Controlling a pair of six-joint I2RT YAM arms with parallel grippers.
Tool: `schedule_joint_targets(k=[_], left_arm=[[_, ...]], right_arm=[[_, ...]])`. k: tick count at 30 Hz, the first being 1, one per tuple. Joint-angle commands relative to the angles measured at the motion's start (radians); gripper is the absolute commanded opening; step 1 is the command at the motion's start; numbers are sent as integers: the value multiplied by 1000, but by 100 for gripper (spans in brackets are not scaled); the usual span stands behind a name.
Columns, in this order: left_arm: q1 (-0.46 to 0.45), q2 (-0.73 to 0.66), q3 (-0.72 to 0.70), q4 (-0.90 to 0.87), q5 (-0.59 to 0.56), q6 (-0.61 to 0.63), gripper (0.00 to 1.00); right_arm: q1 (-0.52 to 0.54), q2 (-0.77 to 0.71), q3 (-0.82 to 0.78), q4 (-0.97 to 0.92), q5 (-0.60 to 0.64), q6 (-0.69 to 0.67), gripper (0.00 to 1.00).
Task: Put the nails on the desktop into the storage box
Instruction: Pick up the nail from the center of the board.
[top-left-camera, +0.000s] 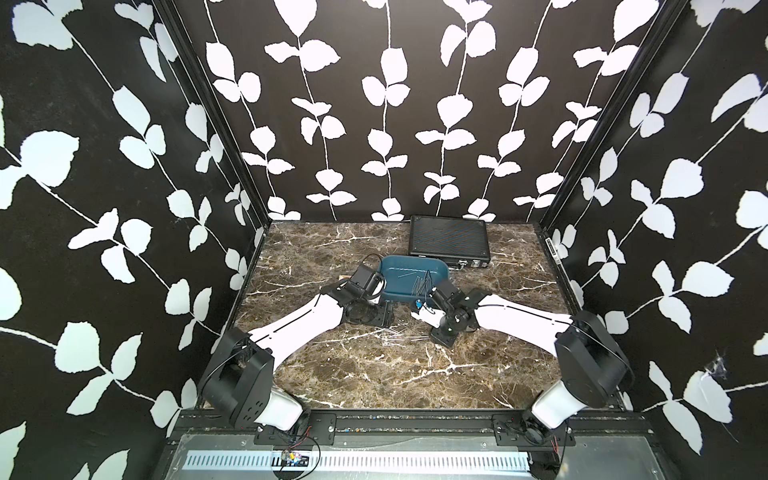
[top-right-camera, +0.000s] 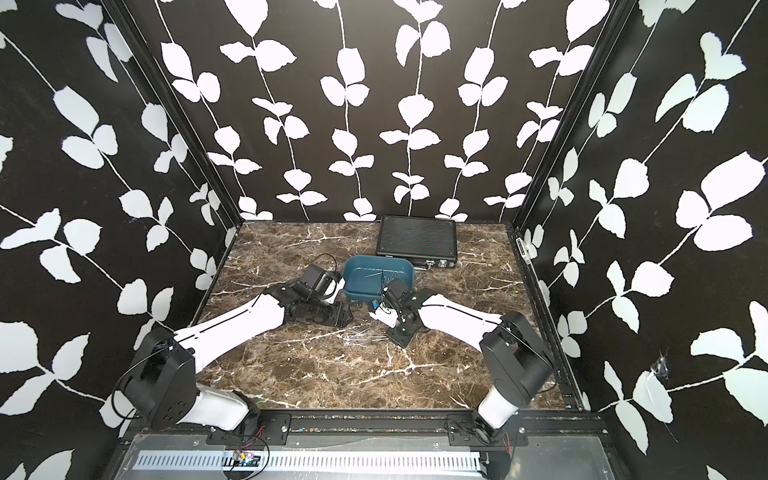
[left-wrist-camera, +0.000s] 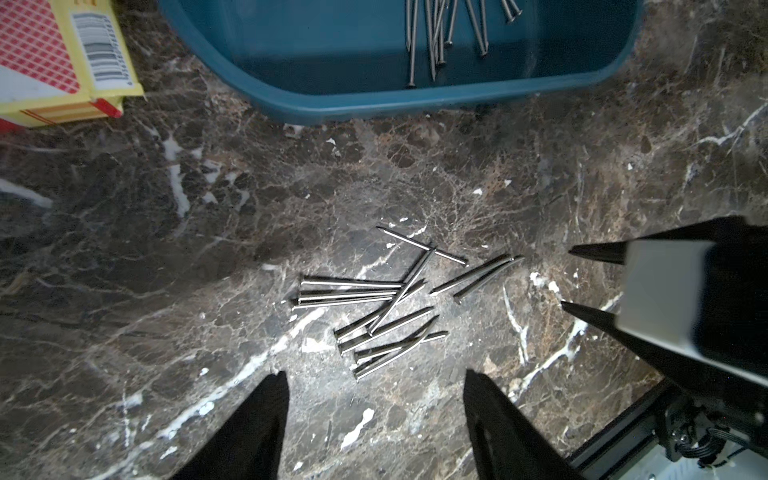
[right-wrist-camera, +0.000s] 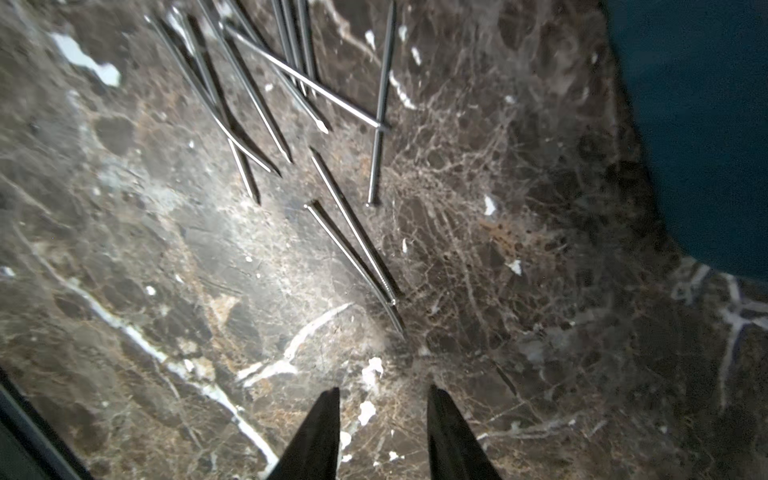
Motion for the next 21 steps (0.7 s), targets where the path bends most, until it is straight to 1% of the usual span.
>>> schedule_joint_targets(k=[1, 10, 21], left_arm=[[-1, -59, -30, -40, -27, 12, 71], [3, -86, -45, -65, -39, 26, 71], [20, -77, -38, -76, -29, 46, 71]], right_arm=[[30, 38, 3, -3, 56, -37, 38], [41, 119, 29, 12, 110, -11, 38], [51, 145, 54, 31, 156, 10, 37]])
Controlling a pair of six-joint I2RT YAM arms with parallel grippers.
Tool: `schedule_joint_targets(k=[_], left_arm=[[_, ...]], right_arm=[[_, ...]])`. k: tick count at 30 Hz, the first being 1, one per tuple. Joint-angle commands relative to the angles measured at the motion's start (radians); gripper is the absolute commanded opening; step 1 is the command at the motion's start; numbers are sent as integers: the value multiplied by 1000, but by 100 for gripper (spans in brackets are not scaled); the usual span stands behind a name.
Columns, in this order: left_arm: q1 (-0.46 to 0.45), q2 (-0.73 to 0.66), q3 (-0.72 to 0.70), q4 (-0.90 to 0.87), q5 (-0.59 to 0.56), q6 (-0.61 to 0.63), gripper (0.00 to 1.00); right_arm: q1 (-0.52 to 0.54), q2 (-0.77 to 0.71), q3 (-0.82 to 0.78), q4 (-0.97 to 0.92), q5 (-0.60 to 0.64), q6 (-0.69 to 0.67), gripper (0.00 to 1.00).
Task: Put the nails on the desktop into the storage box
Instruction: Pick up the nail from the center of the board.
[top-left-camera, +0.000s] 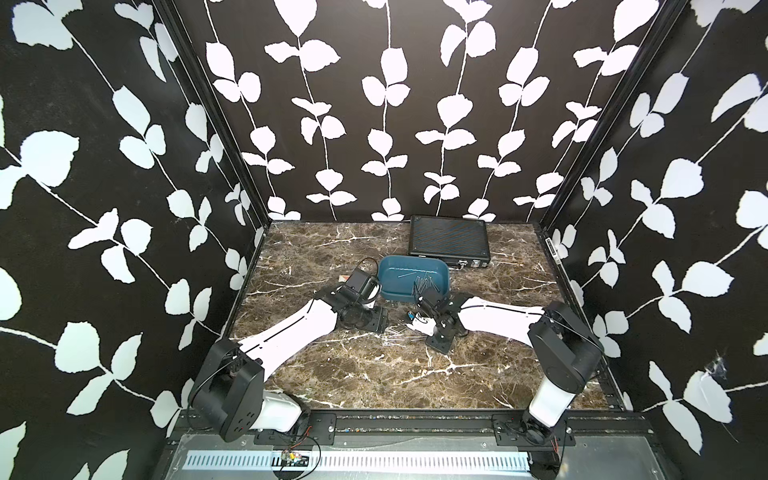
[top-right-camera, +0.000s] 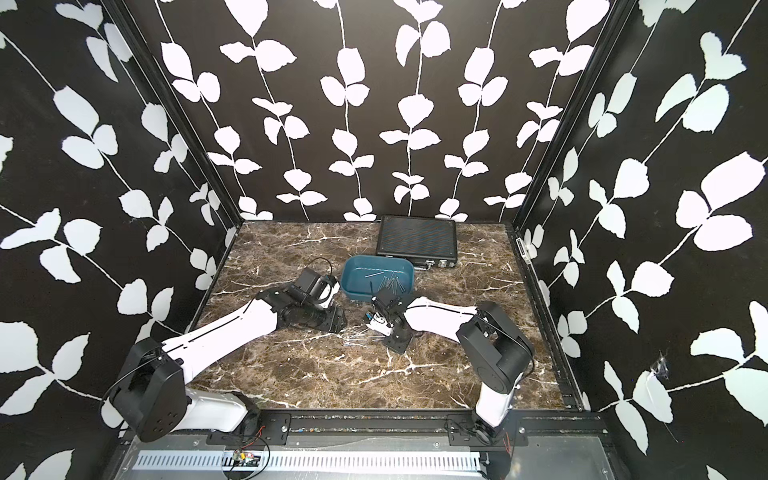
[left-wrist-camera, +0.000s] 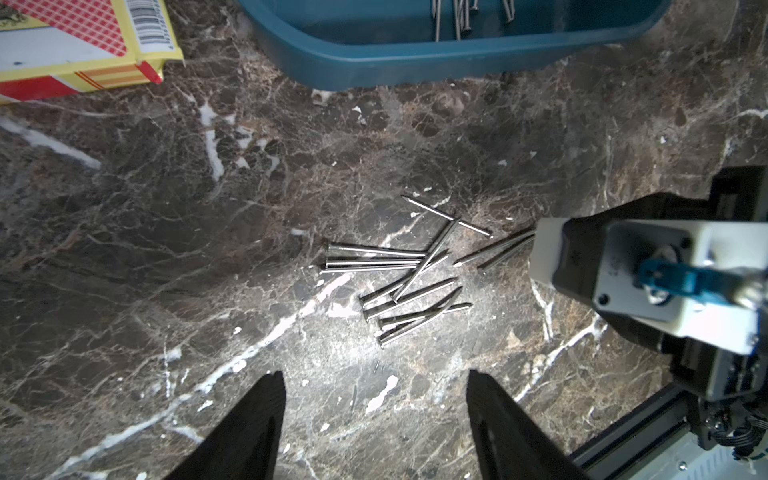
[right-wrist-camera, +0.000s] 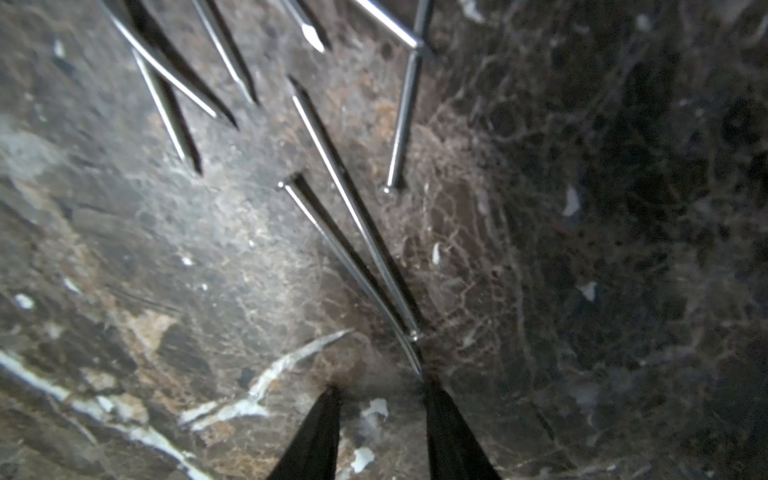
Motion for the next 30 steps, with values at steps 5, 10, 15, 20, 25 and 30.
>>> schedule_joint_targets(k=[5, 10, 15, 20, 25, 30], left_arm=[[11, -12, 1, -22, 7, 18, 71], [11, -13, -2, -23, 6, 12, 71], [11, -26, -22, -17, 0, 1, 71], [12, -29, -26, -18, -1, -6, 71], [13, -38, -27, -29, -8, -8, 72], [15, -51, -38, -36, -14, -6, 72]], right_arm=[[3, 45, 61, 35, 46, 0, 37], [11, 62, 101, 31, 29, -7, 37], [16, 64, 144, 26, 7, -8, 37], [17, 95, 194, 32, -24, 5, 37], [23, 145, 254, 34, -46, 22, 37], [32, 174, 302, 37, -52, 33, 37]])
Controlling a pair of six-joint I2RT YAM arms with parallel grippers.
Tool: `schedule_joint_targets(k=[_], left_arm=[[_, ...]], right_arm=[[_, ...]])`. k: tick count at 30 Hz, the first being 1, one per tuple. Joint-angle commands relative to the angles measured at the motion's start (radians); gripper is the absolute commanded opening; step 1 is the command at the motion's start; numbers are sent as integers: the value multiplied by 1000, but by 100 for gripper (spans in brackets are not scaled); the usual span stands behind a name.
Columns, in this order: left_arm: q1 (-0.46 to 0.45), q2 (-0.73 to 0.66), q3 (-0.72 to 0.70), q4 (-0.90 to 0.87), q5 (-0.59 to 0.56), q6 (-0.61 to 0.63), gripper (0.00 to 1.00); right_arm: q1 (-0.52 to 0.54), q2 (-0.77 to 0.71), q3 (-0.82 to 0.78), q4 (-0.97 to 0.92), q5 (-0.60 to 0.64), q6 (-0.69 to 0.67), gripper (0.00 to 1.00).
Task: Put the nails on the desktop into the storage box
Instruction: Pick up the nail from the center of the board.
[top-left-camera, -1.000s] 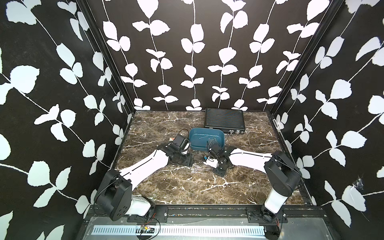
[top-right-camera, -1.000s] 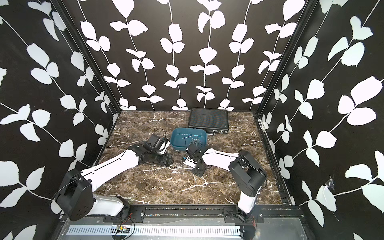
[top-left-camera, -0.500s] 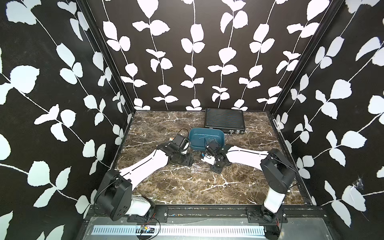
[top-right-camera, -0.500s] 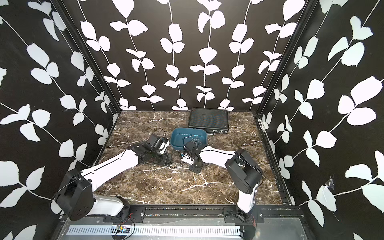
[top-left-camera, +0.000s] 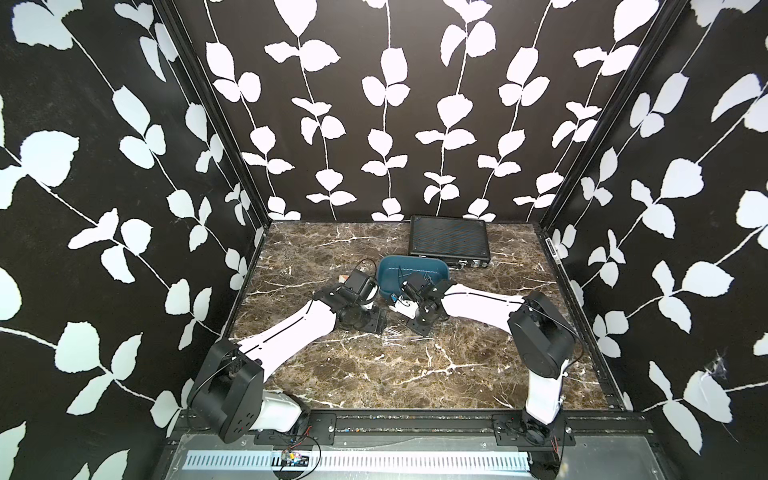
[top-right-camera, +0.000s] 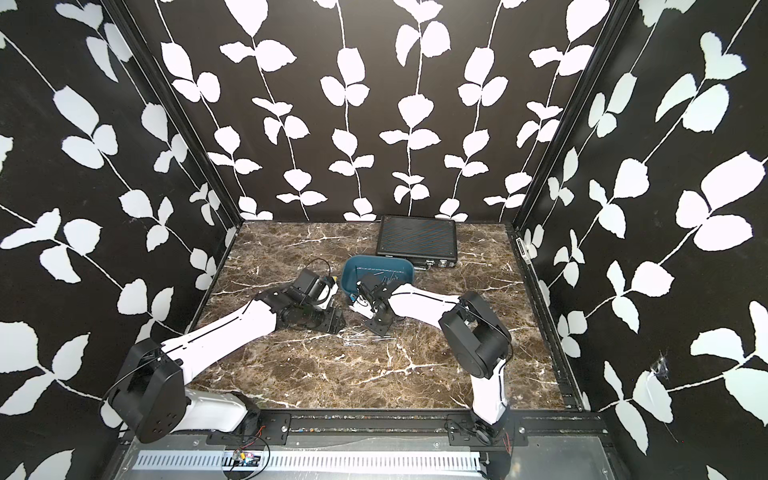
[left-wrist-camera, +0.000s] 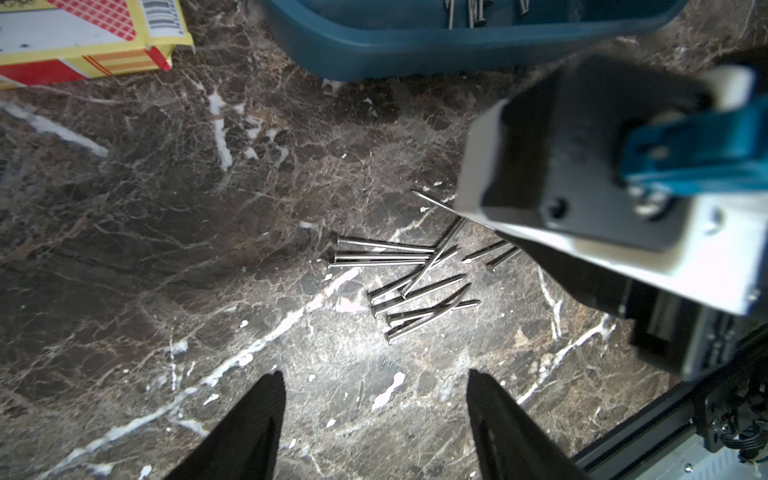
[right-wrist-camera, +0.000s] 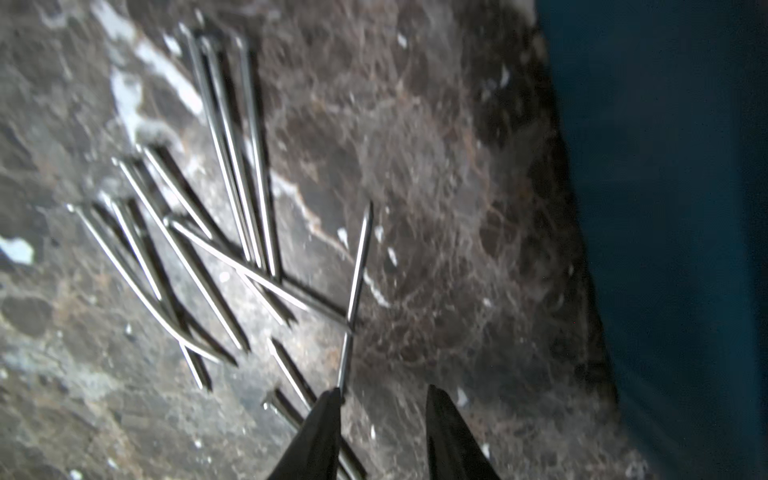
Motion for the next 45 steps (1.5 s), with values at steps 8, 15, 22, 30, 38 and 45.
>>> schedule_joint_targets(k=[8, 15, 22, 30, 38, 45], left_arm=[[17, -37, -24, -32, -7, 4, 72], [26, -23, -24, -30, 6, 10, 72], [32, -24, -27, -38, 7, 10, 72], [41, -16, -8, -55, 6, 18, 72], [44, 23, 21, -49, 20, 22, 72], [43, 51, 52, -50, 27, 32, 72]], right_arm=[[23, 42, 54, 4, -18, 40, 37], [23, 55, 25, 16, -16, 55, 37], [22, 95, 10, 30, -16, 74, 35], [-14, 120, -22, 25, 9, 102, 33], [-48, 113, -17, -55, 156, 95, 33], [-48, 123, -9, -105, 220, 92, 32]])
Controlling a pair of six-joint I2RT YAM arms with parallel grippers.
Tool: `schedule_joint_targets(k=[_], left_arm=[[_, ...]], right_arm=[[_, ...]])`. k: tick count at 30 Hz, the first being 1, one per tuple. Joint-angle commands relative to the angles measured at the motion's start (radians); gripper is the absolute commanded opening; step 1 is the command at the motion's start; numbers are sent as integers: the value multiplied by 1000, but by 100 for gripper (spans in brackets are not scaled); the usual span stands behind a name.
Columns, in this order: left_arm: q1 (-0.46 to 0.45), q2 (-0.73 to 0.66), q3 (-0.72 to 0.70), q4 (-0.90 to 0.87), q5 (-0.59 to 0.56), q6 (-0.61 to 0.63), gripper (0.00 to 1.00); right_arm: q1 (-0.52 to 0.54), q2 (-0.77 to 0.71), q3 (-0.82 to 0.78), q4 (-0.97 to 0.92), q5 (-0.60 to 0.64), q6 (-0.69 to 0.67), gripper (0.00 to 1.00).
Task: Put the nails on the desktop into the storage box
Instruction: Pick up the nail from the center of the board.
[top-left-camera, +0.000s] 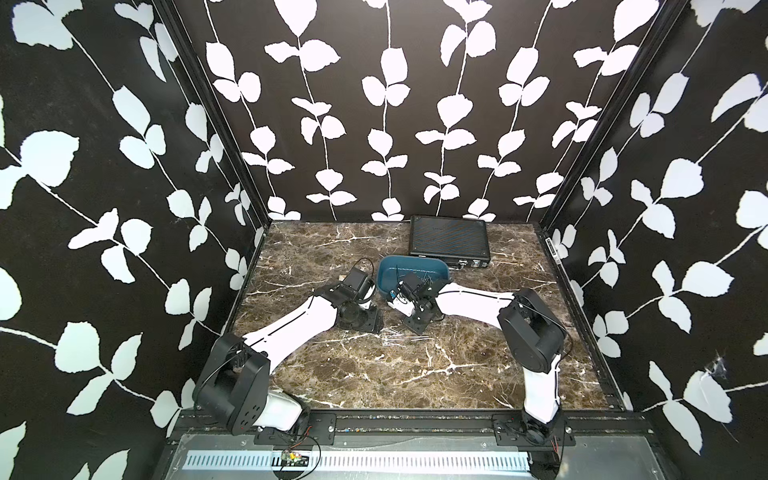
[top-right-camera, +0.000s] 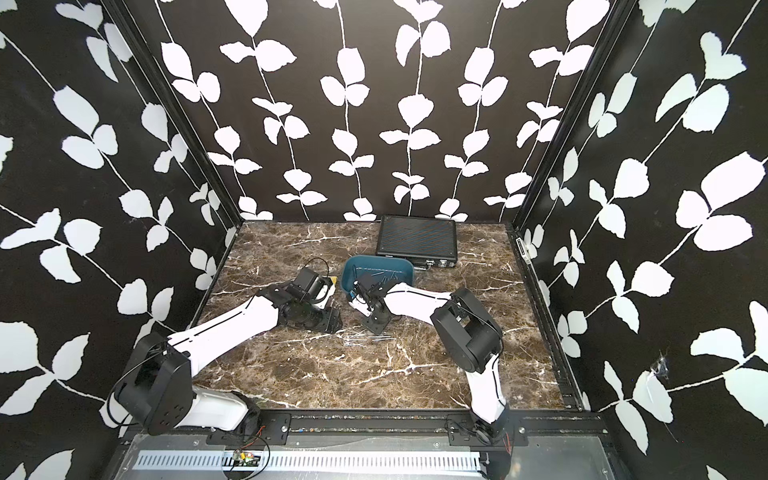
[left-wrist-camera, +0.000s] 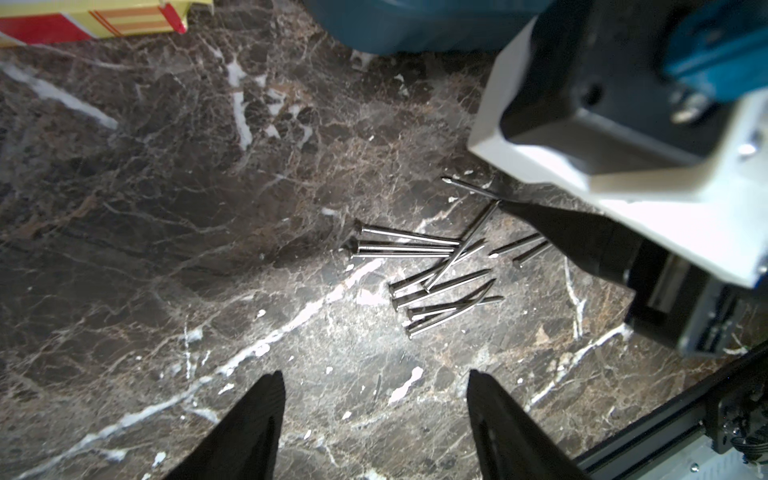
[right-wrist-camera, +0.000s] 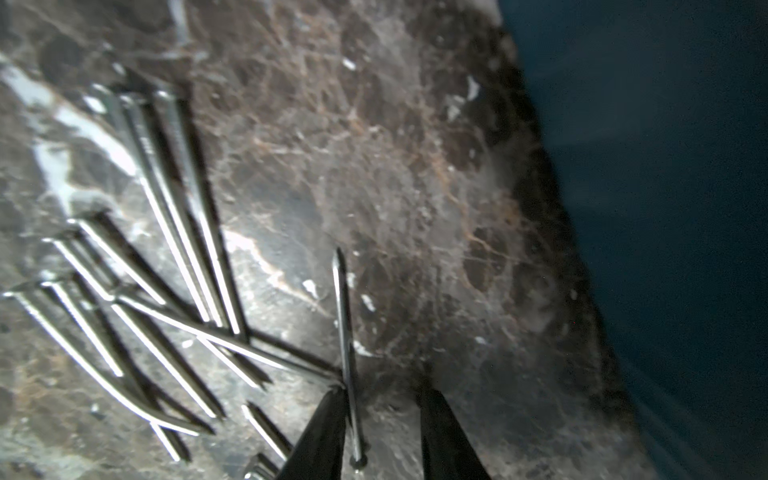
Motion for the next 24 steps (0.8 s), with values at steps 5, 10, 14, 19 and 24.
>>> schedule_joint_targets(k=[5, 10, 14, 19, 24], left_arm=[[6, -2, 30, -19, 9, 20, 72], [7, -11, 29, -25, 2, 24, 72], [8, -16, 27, -25, -1, 24, 72], [12, -19, 27, -15, -2, 21, 72], [21, -31, 29, 11, -3, 9, 72]], right_arm=[[-32, 70, -29, -121, 156, 1, 26], [-33, 86, -29, -135, 151, 6, 4], [-32, 59, 5, -133, 135, 1, 0], [-32, -58, 6, -111, 22, -34, 0], [-62, -233, -7, -72, -160, -22, 0]])
